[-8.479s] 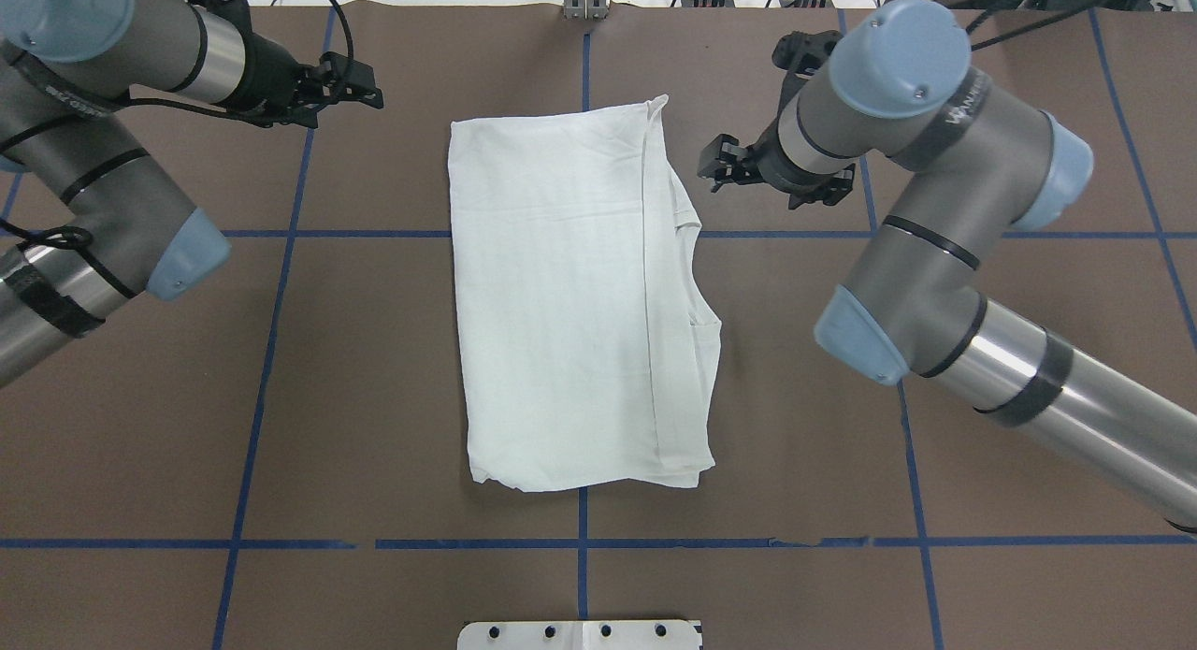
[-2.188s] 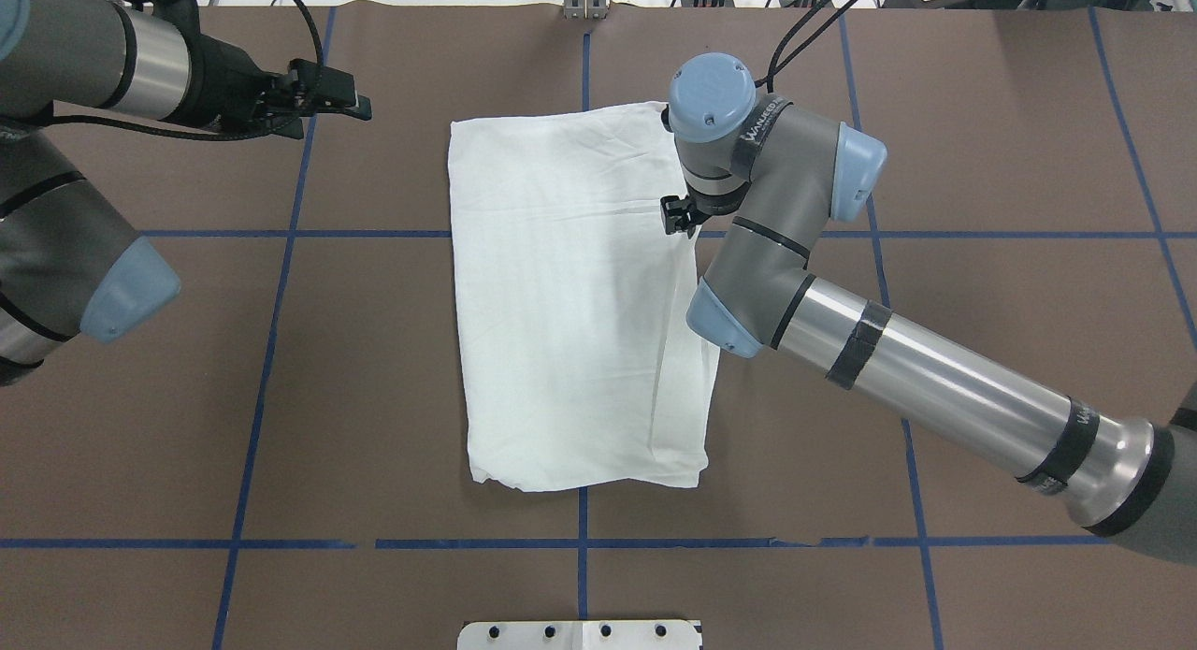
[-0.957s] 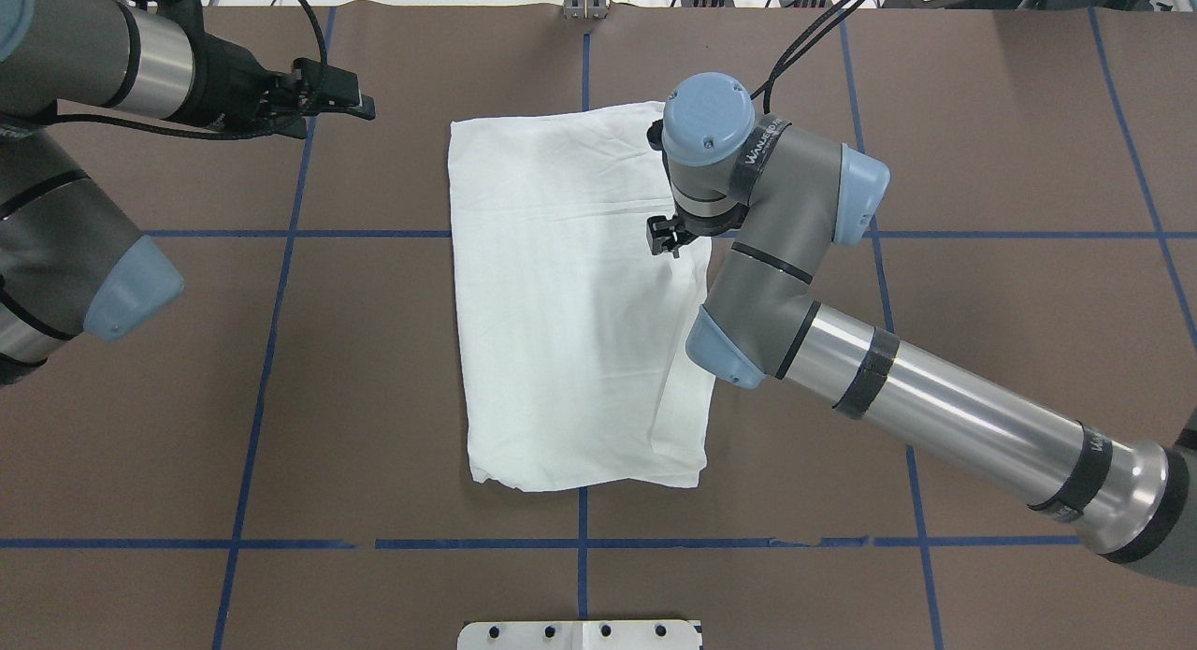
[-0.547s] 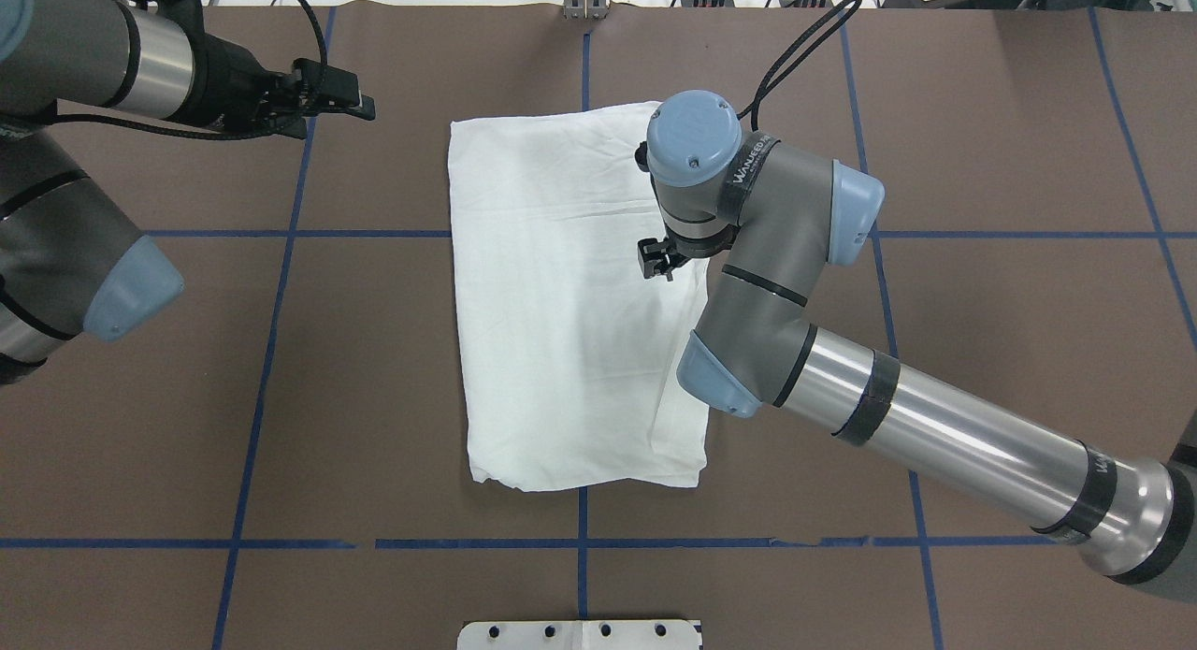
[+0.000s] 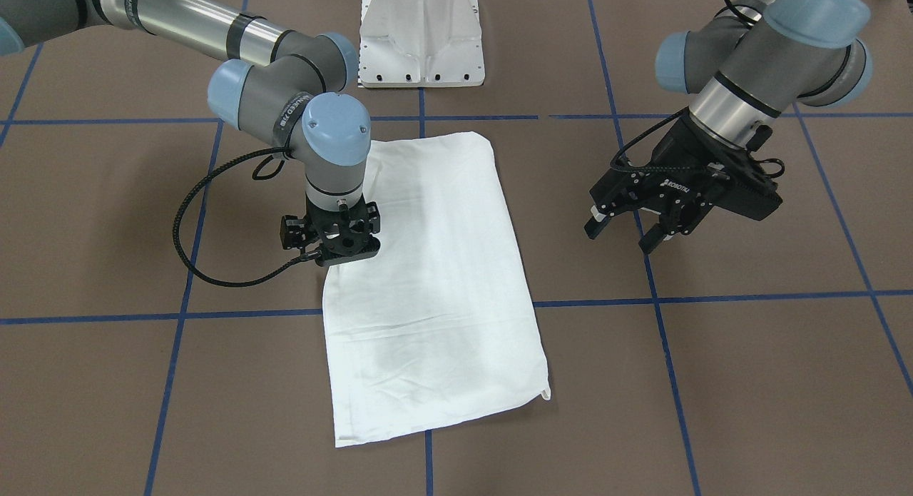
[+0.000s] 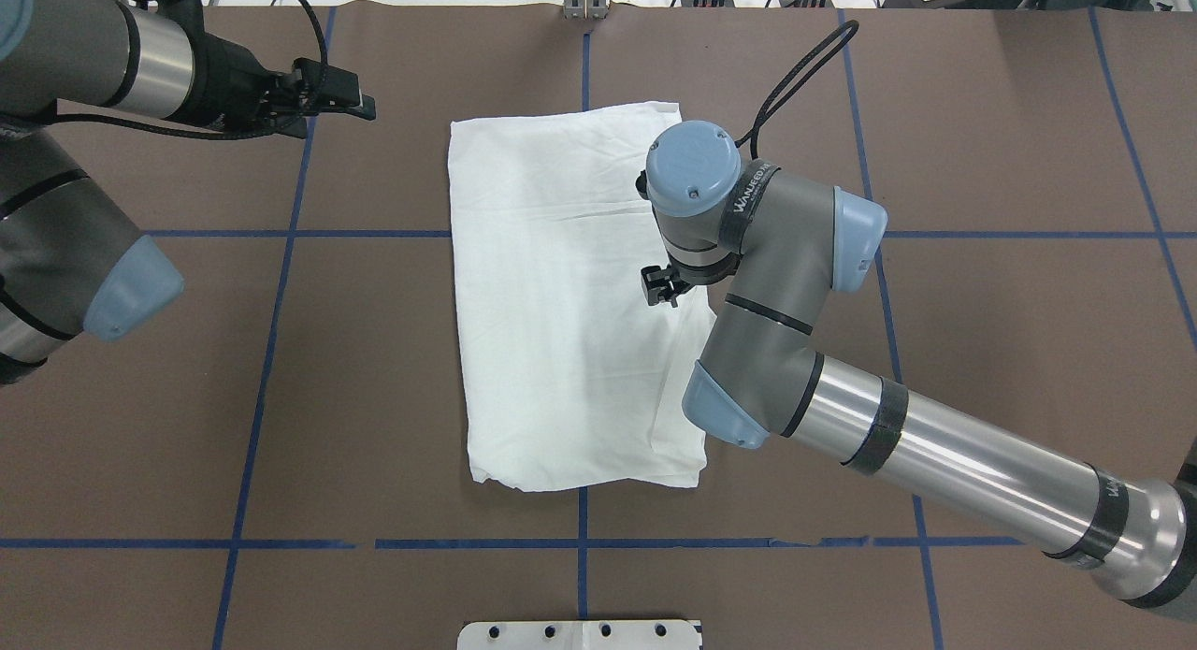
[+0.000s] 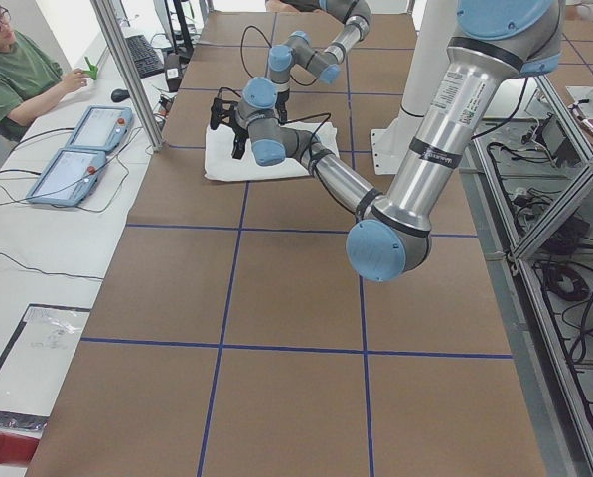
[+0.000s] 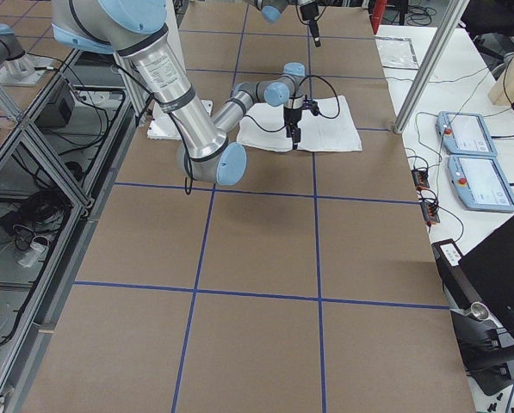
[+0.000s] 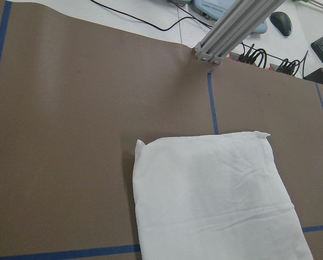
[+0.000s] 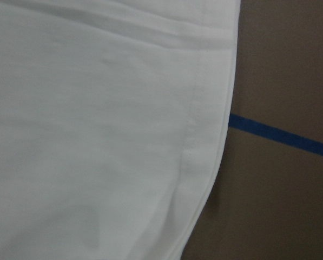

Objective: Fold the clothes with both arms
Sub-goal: 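Slide the right gripper along the shirt's side edge toward the robot, then lower the left gripper to the shirt's near corner while the right holds, then move the right gripper to the shirt's other near corner, then grasp both near corners of the shirt with the left and right grippers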

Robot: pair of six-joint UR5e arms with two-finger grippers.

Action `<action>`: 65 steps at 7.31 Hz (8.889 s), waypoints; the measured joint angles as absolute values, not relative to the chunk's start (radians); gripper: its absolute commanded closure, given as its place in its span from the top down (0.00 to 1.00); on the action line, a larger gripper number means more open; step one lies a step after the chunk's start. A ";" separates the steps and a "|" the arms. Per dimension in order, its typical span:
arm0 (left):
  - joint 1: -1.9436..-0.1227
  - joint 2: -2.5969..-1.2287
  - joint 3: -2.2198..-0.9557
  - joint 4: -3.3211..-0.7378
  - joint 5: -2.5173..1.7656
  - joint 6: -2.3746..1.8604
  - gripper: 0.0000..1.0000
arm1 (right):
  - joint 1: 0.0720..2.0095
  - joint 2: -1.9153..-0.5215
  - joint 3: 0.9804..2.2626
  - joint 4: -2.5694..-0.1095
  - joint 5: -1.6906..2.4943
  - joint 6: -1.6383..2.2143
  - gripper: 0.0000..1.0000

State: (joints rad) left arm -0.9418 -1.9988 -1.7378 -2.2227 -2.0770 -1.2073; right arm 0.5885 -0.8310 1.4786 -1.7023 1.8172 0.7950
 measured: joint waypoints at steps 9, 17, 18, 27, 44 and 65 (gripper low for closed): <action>-0.942 -2.000 -1.742 -2.222 -2.077 -1.209 1.00 | 0.567 -0.893 1.511 -1.700 1.811 0.795 1.00; -0.942 -2.005 -1.747 -2.218 -2.080 -1.211 1.00 | 0.558 -1.095 1.801 -1.709 1.817 0.797 1.00; -0.940 -1.999 -1.760 -2.209 -2.097 -1.223 1.00 | 0.559 -1.099 1.837 -1.708 1.819 0.809 1.00; -0.427 -1.904 -1.917 -2.077 -1.905 -1.915 0.99 | 0.598 -1.100 2.014 -1.641 1.960 1.018 1.00; -0.319 -1.981 -1.816 -1.997 -1.797 -2.004 0.00 | 0.646 -1.096 1.988 -1.609 2.013 1.057 1.00; -0.321 -1.983 -1.871 -1.950 -1.801 -2.000 0.00 | 0.269 -1.095 1.817 -1.606 1.733 1.752 0.64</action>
State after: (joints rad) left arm -0.3206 -1.9832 -1.8715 -1.9497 -1.8009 -2.0003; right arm 0.2694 -1.0952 1.8168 -1.6061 1.7334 1.7516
